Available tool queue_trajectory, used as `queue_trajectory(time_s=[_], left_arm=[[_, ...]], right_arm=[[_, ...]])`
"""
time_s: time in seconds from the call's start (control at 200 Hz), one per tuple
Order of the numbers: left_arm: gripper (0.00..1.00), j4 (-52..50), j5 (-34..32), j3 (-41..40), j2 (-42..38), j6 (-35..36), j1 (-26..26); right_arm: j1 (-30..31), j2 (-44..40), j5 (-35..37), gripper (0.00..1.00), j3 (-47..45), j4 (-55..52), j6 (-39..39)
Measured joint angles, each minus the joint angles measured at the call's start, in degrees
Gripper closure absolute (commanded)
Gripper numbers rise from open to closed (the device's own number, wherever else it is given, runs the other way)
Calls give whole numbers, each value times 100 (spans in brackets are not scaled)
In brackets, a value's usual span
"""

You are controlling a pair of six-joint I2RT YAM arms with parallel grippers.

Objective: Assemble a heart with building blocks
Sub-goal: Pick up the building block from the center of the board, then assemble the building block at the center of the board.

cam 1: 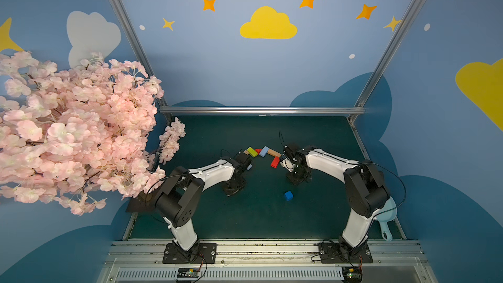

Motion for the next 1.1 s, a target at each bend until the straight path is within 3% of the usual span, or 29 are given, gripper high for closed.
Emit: queue_trajectory(time_s=[0.135, 0.4, 0.776, 1.101], left_arm=[[81, -26, 63, 754, 570, -273, -323], [82, -227, 195, 2074, 1497, -505, -345], [82, -625, 308, 2914, 2039, -584, -269], [82, -608, 437, 3147, 2179, -509, -79]], right_arm=[[-68, -20, 2, 100, 79, 9, 92], [-92, -42, -11, 100, 109, 9, 127], [-225, -70, -24, 100, 109, 17, 127], [-245, -70, -50, 100, 225, 26, 131]])
